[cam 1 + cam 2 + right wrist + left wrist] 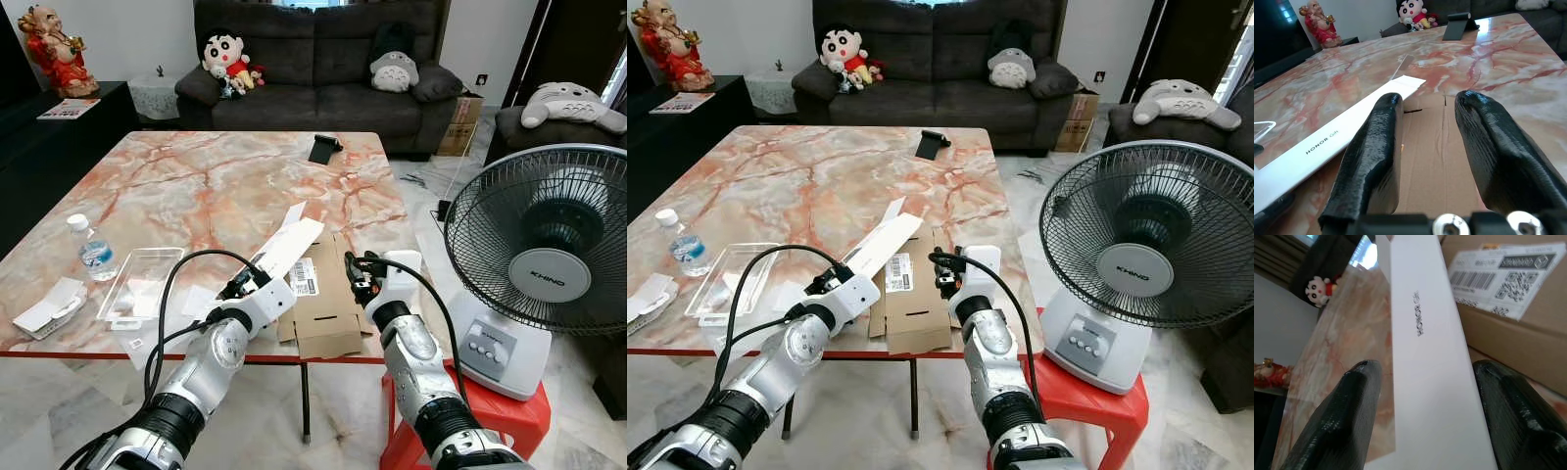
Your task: Picking trash to rubbish bin
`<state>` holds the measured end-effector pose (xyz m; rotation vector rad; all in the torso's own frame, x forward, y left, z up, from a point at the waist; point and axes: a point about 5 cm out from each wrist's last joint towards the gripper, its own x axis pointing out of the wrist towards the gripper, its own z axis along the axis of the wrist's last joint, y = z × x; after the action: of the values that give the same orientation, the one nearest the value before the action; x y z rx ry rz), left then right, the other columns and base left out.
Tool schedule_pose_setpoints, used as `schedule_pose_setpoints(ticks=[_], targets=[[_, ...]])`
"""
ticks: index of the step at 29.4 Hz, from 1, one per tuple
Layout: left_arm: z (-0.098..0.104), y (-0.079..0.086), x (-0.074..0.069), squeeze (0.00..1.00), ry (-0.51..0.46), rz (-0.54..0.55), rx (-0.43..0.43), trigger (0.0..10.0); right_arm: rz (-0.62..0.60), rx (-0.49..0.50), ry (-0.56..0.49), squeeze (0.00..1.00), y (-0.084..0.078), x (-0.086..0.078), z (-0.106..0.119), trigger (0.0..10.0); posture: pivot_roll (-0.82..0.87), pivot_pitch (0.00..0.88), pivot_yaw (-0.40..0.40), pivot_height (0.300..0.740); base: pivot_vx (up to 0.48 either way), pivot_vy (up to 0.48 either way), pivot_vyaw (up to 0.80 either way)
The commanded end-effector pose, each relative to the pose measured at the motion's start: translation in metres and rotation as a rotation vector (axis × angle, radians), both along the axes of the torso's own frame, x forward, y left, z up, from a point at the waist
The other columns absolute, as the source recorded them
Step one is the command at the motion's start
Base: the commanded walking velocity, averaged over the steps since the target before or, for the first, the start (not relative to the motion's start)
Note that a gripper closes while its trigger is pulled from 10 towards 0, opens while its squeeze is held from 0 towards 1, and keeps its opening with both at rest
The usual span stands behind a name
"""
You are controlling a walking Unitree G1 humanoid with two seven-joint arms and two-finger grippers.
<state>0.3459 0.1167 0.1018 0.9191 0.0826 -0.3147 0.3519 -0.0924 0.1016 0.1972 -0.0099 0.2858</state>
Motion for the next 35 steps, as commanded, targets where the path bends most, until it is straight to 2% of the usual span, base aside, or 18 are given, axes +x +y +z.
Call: schedule_pose_setpoints(ticks=[1, 2, 5, 14, 15, 16, 17, 35], targets=[[0.009, -0.005, 0.003, 0.0, -0.012, -0.026, 0.035, 10.0, 0.011, -0.007, 0.006, 0.0, 0.001, 0.0, 0.0, 10.0, -0.01, 0.0, -0.002, 0.74, 0.0, 0.0, 0.0], [0.003, -0.007, 0.001, 0.0, 0.024, -0.035, 0.067, 10.0, 0.013, -0.008, 0.007, 0.0, 0.001, 0.0, 0.0, 10.0, -0.01, 0.0, -0.001, 0.74, 0.0, 0.0, 0.0], [-0.002, -0.007, 0.0, 0.0, 0.037, -0.03, 0.112, 10.0, 0.016, -0.008, 0.008, 0.0, 0.002, 0.0, 0.0, 10.0, -0.01, 0.0, 0.001, 0.74, 0.0, 0.0, 0.0], [0.0, -0.003, 0.002, 0.0, 0.007, 0.004, 0.195, 10.0, 0.016, -0.009, 0.009, 0.0, 0.002, 0.0, -0.001, 10.0, -0.01, 0.0, -0.001, 0.74, 0.0, 0.0, 0.0], [0.0, -0.002, 0.002, 0.0, 0.006, 0.006, 0.197, 4.6, 0.016, -0.009, 0.009, 0.0, 0.002, 0.0, -0.001, 10.0, -0.01, 0.0, -0.001, 0.74, 0.0, 0.0, 0.0], [0.0, -0.002, 0.002, 0.0, 0.005, 0.01, 0.197, 1.3, 0.016, -0.008, 0.01, 0.0, 0.002, 0.0, -0.001, 10.0, -0.01, 0.0, -0.001, 0.74, 0.0, 0.0, 0.0], [0.0, -0.001, 0.002, 0.0, 0.004, 0.013, 0.197, 0.0, 0.016, -0.008, 0.01, 0.0, 0.002, 0.0, -0.001, 10.0, -0.01, 0.0, -0.001, 0.74, 0.0, 0.0, 0.0], [0.0, 0.005, 0.004, 0.0, 0.011, 0.051, 0.235, 0.0, 0.017, -0.012, 0.014, 0.0, 0.001, -0.001, -0.003, 10.0, -0.02, 0.0, 0.001, 0.74, 0.0, 0.0, 0.0]])
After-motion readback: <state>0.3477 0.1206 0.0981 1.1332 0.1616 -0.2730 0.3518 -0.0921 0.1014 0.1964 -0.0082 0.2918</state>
